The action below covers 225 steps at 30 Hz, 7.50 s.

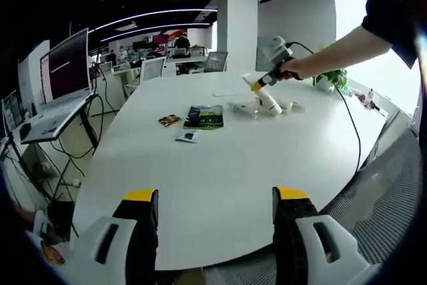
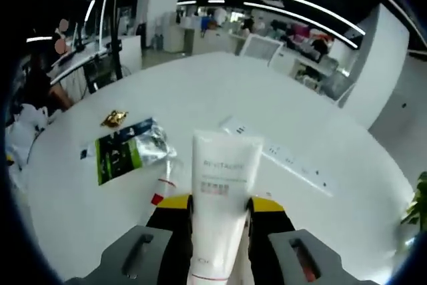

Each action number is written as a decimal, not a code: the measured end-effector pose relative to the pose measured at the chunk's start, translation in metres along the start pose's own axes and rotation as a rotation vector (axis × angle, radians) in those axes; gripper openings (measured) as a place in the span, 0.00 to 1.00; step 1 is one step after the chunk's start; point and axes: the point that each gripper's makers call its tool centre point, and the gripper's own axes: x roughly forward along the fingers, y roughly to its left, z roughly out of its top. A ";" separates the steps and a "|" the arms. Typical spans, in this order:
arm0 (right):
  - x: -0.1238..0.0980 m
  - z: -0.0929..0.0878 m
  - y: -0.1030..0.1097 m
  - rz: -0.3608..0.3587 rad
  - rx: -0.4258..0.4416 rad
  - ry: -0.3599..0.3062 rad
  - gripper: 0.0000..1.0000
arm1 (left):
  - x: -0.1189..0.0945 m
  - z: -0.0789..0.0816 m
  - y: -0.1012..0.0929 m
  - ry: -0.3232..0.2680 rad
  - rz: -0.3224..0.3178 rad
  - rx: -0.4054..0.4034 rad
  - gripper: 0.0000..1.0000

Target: Arrange the skincare products in the storage area until every visible bottle or jar stands upright without overlapping.

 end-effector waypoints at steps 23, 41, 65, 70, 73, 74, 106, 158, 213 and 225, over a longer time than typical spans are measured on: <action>-0.052 -0.004 0.017 -0.062 0.088 -0.138 0.23 | 0.000 0.001 -0.003 -0.002 -0.015 0.008 0.63; -0.085 -0.018 0.036 -0.086 0.157 -0.199 0.23 | -0.002 0.001 -0.005 0.051 -0.075 -0.003 0.70; -0.155 0.035 0.075 -0.062 0.111 -0.372 0.23 | 0.087 0.113 -0.081 -0.134 -0.391 0.058 0.72; -0.167 0.043 0.090 -0.043 0.104 -0.389 0.23 | 0.097 0.131 -0.095 -0.160 -0.428 0.085 0.72; -0.174 0.045 0.098 -0.027 0.102 -0.397 0.23 | 0.102 0.139 -0.101 -0.176 -0.445 0.095 0.71; -0.177 0.046 0.100 -0.021 0.102 -0.401 0.23 | 0.104 0.140 -0.103 -0.177 -0.450 0.098 0.70; -0.212 0.051 0.134 0.046 0.117 -0.454 0.24 | 0.133 0.180 -0.160 -0.244 -0.596 0.103 0.26; -0.281 0.048 0.158 0.937 -0.081 -0.529 0.15 | 0.078 0.176 -0.202 -0.259 -1.096 0.283 0.15; -0.172 -0.002 0.135 0.887 -0.249 -0.421 0.01 | 0.166 0.107 -0.147 -0.097 -0.799 0.115 0.49; -0.136 -0.004 0.113 0.851 -0.227 -0.446 0.01 | 0.168 0.080 -0.103 -0.073 -0.659 0.042 0.60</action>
